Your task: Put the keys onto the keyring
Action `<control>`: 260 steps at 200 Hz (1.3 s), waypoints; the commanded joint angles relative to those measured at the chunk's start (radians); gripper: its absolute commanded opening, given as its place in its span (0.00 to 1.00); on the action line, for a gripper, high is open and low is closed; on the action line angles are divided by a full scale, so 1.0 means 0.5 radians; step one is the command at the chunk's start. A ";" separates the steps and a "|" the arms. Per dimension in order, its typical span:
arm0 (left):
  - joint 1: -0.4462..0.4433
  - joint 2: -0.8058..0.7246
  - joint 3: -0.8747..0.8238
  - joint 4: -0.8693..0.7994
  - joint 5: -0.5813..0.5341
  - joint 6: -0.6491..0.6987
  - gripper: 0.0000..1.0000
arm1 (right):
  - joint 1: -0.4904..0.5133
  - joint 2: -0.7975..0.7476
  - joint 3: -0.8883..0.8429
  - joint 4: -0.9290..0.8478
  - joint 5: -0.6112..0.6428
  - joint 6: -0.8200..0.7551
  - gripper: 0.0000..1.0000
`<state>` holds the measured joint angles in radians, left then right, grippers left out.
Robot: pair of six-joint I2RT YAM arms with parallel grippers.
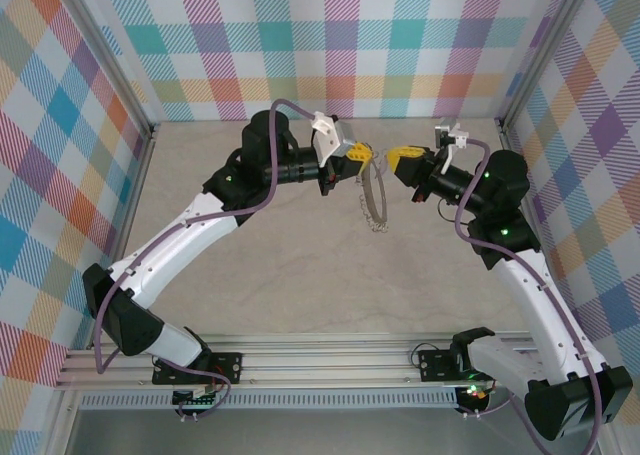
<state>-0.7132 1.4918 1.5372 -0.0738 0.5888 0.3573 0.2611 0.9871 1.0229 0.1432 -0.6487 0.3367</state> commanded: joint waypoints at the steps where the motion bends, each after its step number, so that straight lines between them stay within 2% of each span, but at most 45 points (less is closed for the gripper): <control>1: -0.036 0.020 0.093 0.022 0.041 0.034 0.00 | -0.010 -0.016 0.040 0.137 -0.067 0.047 0.00; 133: -0.055 0.054 0.119 0.059 -0.008 -0.006 0.00 | 0.008 -0.010 0.022 0.146 -0.162 0.090 0.00; 260: -0.076 0.045 0.128 0.068 -0.006 -0.004 0.00 | 0.018 0.057 0.007 0.131 -0.114 0.070 0.00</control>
<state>-0.7326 1.5280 1.5570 -0.0769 0.5747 0.3565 0.2630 1.0111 1.0229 0.1837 -0.7078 0.3805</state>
